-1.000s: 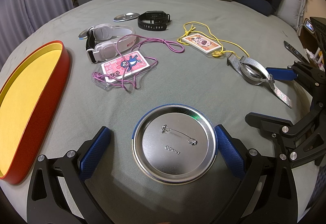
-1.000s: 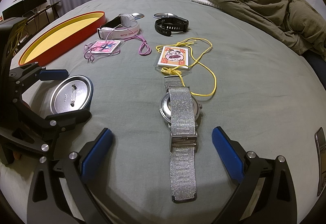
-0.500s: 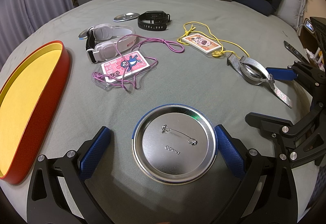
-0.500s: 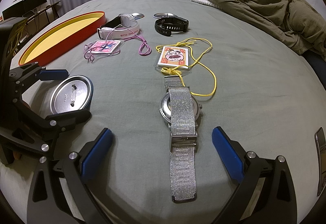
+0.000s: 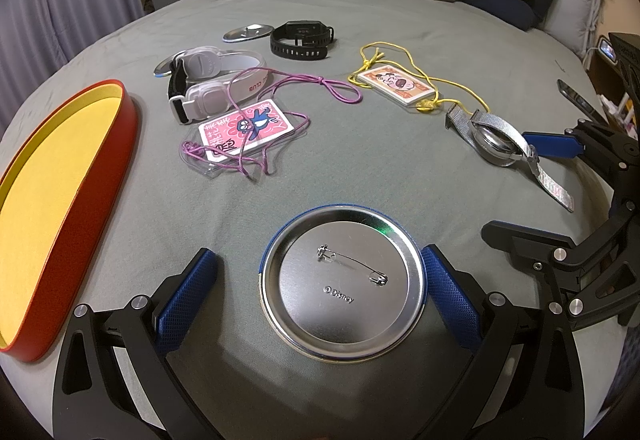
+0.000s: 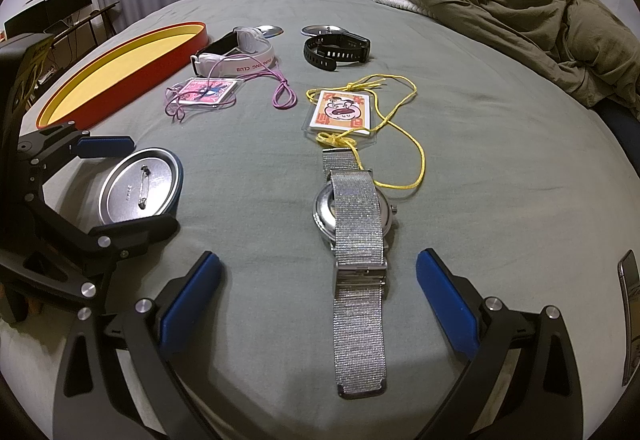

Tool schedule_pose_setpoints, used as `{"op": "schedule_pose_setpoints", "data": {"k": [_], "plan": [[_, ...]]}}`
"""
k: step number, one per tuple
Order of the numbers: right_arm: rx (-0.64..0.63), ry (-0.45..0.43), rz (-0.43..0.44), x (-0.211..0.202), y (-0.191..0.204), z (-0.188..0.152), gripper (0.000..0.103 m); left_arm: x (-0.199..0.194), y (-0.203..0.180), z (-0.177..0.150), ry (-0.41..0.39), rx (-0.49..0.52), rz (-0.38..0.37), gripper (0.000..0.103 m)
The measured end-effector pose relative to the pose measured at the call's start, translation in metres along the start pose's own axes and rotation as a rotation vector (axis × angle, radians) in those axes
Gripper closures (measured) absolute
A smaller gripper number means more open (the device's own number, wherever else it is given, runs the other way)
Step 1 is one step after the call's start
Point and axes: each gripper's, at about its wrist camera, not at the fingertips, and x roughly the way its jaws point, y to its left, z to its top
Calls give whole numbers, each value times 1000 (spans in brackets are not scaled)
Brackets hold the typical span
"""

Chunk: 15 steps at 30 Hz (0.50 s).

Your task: Organize jewelry

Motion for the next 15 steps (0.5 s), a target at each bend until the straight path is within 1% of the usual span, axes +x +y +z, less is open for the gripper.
{"op": "schedule_pose_setpoints", "data": {"k": [15], "plan": [[0,0,0,0,0,0,9,-2,-1,0,3,-1,-1,5]]}}
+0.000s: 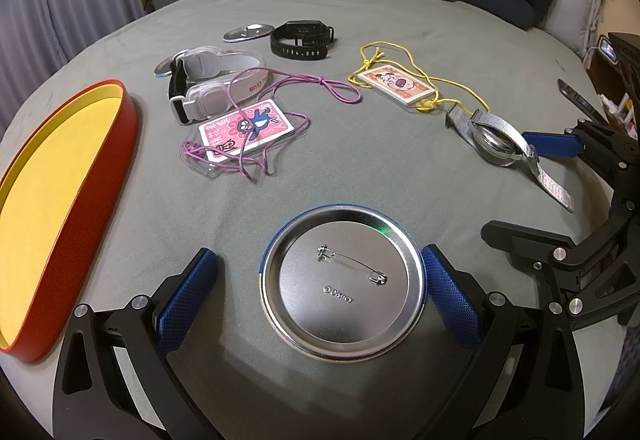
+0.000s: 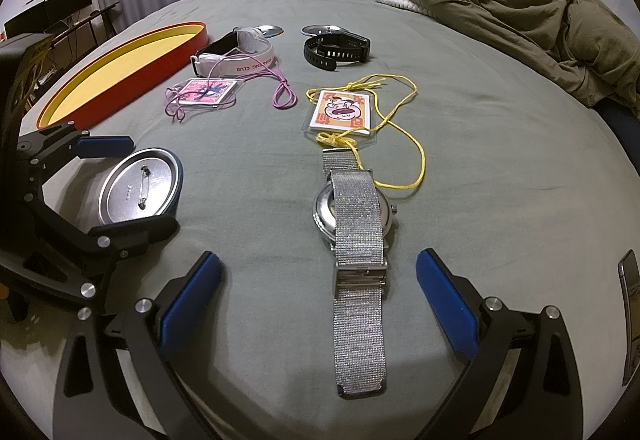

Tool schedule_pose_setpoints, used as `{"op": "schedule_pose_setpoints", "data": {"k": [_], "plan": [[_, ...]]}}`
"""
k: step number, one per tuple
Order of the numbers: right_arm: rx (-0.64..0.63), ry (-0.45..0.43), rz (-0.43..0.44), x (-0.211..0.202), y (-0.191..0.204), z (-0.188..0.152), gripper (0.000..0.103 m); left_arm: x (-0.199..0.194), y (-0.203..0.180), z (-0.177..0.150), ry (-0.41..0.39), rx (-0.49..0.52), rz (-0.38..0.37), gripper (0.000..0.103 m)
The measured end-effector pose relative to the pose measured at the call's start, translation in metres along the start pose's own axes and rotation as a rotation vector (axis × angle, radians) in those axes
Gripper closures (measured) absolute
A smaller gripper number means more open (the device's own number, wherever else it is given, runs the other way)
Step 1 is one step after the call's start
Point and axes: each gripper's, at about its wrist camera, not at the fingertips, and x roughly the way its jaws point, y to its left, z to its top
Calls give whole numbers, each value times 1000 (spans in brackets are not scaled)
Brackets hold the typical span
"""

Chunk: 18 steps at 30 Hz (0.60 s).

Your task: Organize jewelry

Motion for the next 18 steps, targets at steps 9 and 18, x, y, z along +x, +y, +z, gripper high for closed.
{"op": "schedule_pose_setpoints", "data": {"k": [9,18], "plan": [[-1,4,-2,0,0,0,9,2,1,-1,1,-2,-3,5],[1,11,0,1,0,1,9,2,1,0,1,-2,-4,5]]}}
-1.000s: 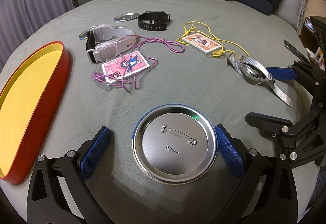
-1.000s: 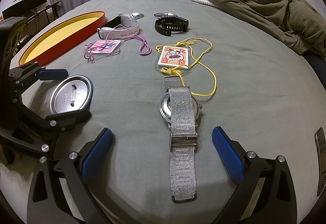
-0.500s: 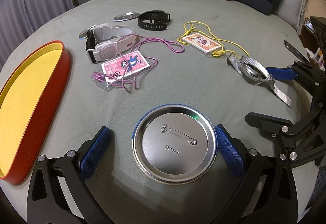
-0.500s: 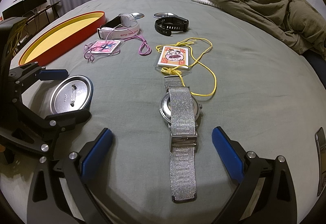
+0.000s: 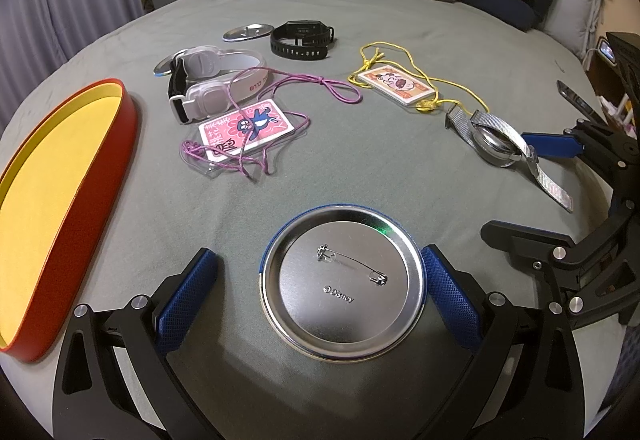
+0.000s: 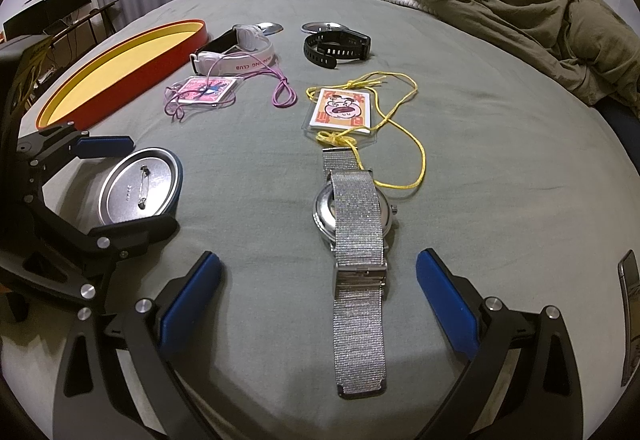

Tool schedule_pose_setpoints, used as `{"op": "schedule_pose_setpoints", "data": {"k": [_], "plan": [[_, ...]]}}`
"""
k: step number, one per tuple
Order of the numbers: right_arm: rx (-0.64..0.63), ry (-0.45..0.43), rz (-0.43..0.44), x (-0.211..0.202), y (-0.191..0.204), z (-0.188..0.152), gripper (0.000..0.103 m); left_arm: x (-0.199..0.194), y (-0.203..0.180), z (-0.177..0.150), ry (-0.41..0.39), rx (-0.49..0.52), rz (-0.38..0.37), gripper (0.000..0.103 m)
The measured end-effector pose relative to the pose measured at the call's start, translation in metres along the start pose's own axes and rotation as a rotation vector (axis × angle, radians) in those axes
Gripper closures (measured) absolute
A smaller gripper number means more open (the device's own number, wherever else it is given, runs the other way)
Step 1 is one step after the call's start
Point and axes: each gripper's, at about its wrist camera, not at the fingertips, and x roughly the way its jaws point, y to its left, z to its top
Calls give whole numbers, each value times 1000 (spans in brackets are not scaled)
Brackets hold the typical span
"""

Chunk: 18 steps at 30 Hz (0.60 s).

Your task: Organize jewelry

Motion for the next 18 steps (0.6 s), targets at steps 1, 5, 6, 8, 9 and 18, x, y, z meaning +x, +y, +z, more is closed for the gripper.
{"op": "schedule_pose_setpoints", "data": {"k": [1,5,6,8,9,18], "plan": [[0,0,0,0,0,0,9,0,0,0,0,0,-1,5],[2,1,1,0,-1,1,9,0,0,0,1,1,1,5],[2,1,1,0,0,0,9,0,0,0,1,2,3,5],[3,1,2,1,-1,0,9,0,-1,0,2,4,4,5],[3,1,2,0,-1,0,9,0,-1,0,2,4,4,5],[16,14,17,0,-2,5,9,-4,0,3,7,6,-2,5]]}}
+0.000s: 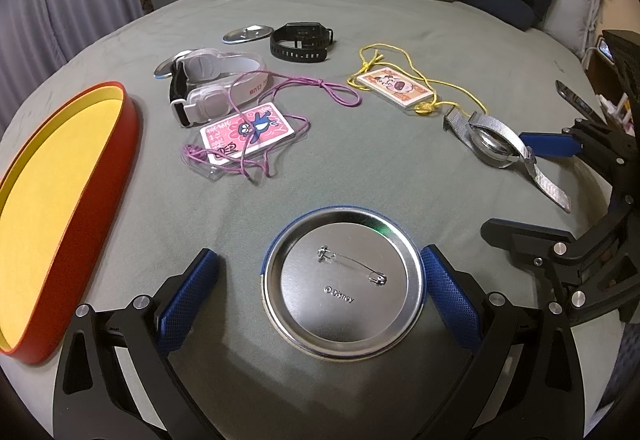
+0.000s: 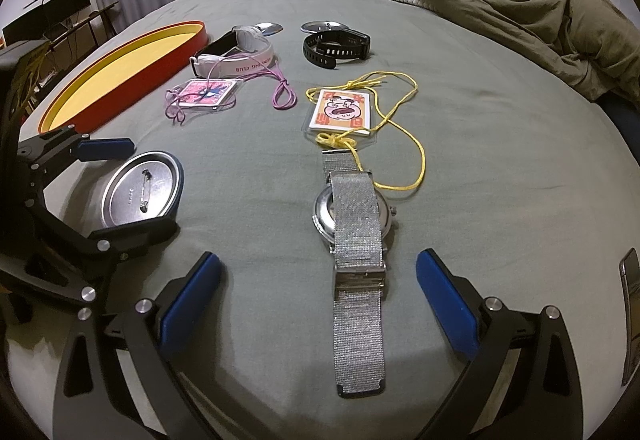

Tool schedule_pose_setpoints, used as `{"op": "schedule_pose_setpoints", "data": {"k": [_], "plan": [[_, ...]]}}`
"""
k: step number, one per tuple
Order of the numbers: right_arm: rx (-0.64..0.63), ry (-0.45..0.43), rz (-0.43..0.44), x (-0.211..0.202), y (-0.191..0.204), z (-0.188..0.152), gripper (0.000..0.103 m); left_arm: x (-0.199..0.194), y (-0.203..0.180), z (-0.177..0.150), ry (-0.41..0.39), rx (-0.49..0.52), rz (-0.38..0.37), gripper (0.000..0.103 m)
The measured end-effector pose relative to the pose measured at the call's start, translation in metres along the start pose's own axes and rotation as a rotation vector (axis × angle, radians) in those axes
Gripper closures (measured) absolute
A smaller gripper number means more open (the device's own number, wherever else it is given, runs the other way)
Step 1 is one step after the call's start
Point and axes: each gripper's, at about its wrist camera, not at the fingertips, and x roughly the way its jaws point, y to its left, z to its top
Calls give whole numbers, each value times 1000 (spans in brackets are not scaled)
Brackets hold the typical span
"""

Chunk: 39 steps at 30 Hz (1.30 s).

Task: Organize jewelry
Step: 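Close the right gripper on the silver mesh watch while the left grips the round silver badge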

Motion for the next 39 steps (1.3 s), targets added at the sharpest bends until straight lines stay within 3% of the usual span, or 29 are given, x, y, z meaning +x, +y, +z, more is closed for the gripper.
{"op": "schedule_pose_setpoints", "data": {"k": [10,17,24,27,39], "plan": [[18,27,12,-20,-9,17,9,-22,17,12,30,-45,-23,5],[-3,83,30,-31,-15,44,9,-31,27,32,137,-3,-79,5],[-45,94,33,-51,-10,66,9,-61,20,50,142,40,-99,5],[-58,87,37,-62,-7,71,9,-72,15,52,141,16,-148,5],[-57,147,32,-48,-4,70,9,-50,7,45,193,33,-129,5]]}}
